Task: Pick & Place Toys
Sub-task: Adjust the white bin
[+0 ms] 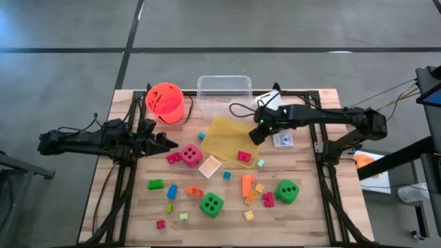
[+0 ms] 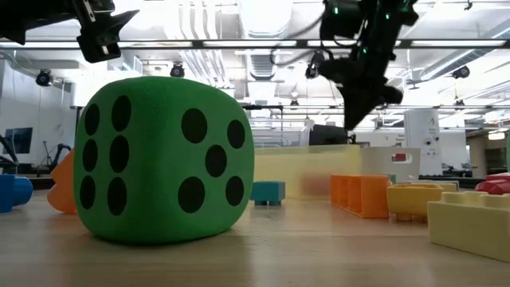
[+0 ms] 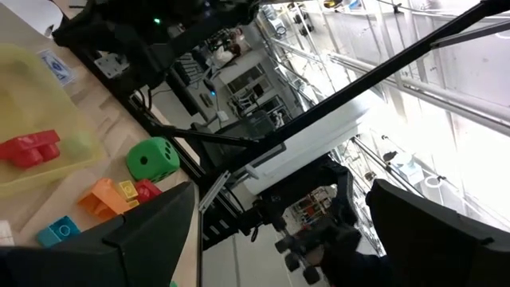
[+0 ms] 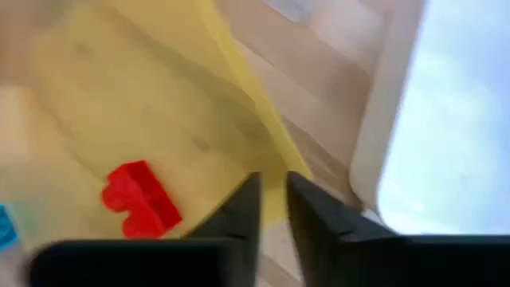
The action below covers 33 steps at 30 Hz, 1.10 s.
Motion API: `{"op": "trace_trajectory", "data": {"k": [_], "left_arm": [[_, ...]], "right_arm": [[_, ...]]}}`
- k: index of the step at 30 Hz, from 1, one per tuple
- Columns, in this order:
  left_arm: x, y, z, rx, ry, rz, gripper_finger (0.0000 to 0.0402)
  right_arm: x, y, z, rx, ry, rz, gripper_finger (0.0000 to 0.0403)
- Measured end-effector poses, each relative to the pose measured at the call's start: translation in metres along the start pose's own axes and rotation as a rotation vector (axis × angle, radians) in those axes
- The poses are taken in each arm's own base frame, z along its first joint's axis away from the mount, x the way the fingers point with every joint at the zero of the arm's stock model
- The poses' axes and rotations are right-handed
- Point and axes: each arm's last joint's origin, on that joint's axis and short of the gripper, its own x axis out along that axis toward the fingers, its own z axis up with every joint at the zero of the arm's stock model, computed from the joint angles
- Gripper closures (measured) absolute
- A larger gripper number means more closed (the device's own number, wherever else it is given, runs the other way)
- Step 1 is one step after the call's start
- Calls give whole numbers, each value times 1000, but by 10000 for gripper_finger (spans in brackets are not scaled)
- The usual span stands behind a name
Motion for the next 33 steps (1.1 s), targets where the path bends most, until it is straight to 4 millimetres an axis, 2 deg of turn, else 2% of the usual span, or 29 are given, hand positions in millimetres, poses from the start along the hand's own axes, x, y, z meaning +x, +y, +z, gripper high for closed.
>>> {"op": "trace_trajectory", "data": {"k": [4, 8, 20, 25, 33], "left_arm": [[0, 0, 0, -2, -2, 1, 31], [0, 0, 0, -18, -3, 2, 31], [0, 0, 0, -24, -3, 2, 31], [0, 0, 0, -27, -3, 2, 32], [0, 0, 0, -27, -7, 4, 32]], "right_arm": [[10, -15, 5, 96, 22, -33, 387], [17, -24, 7, 97, 48, -56, 394], [35, -33, 3, 57, 156, -142, 394], [36, -39, 0, 43, 154, -255, 394], [35, -55, 3, 105, 161, -342, 394]]}}
